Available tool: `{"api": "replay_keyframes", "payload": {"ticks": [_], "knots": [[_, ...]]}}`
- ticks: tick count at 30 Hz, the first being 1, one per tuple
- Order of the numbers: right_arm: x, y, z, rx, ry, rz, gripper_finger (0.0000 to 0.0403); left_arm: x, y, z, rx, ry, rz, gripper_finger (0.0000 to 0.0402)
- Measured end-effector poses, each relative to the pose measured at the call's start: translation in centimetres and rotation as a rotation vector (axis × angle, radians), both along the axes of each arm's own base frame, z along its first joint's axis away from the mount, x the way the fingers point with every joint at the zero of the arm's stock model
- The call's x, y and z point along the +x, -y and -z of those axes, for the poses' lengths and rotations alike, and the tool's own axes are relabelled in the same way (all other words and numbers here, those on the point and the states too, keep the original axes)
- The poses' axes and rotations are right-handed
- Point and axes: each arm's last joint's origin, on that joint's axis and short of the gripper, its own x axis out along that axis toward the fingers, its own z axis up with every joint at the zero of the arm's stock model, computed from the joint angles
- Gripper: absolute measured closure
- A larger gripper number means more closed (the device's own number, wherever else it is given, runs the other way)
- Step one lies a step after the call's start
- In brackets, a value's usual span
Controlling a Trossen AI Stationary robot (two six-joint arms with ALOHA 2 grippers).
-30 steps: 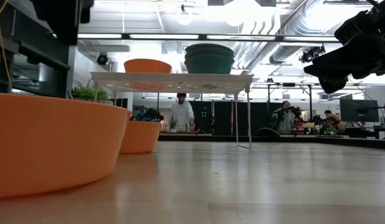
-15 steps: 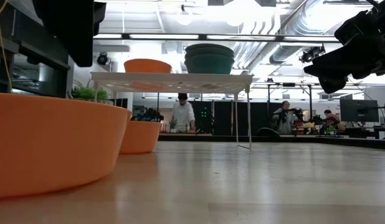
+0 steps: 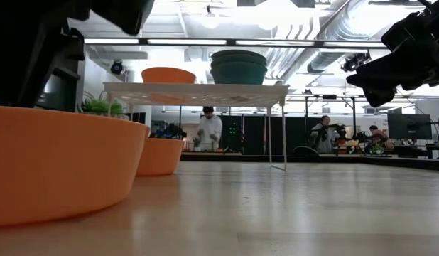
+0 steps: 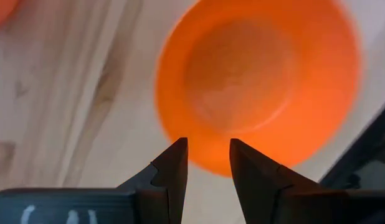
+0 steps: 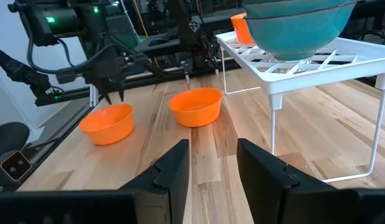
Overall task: Pick & Place Mini bowls
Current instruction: Stack the bottom orange bowl on the orange bowl on the shelf
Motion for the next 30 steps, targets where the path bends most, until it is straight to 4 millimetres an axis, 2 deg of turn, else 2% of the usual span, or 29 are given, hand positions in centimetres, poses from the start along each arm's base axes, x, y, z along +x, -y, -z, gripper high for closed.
{"api": "replay_keyframes", "payload": {"ticks": [8, 13, 20, 23, 30], "knots": [[0.0, 0.0, 0.0, 0.0, -0.001, 0.0, 0.0281, -0.7, -0.7, 0.3, 0.06, -0.1, 0.002, 0.0285], [0.0, 0.0, 0.0, 0.0, -0.001, 0.0, 0.0281, -0.7, -0.8, 0.3, 0.067, -0.096, 0.009, 0.0285], [0.0, 0.0, 0.0, 0.0, -0.001, 0.0, 0.0281, -0.4, -0.9, 0.8, 0.091, -0.089, 0.108, 0.0285], [0.0, 0.0, 0.0, 0.0, -0.001, -0.001, 0.0281, -0.3, -0.9, 0.7, 0.125, -0.054, 0.221, 0.0285], [0.0, 0.0, 0.0, 0.0, 0.0, 0.0, 0.0281, -0.2, -1.0, 0.7, 0.19, -0.024, 0.608, 0.0285]]}}
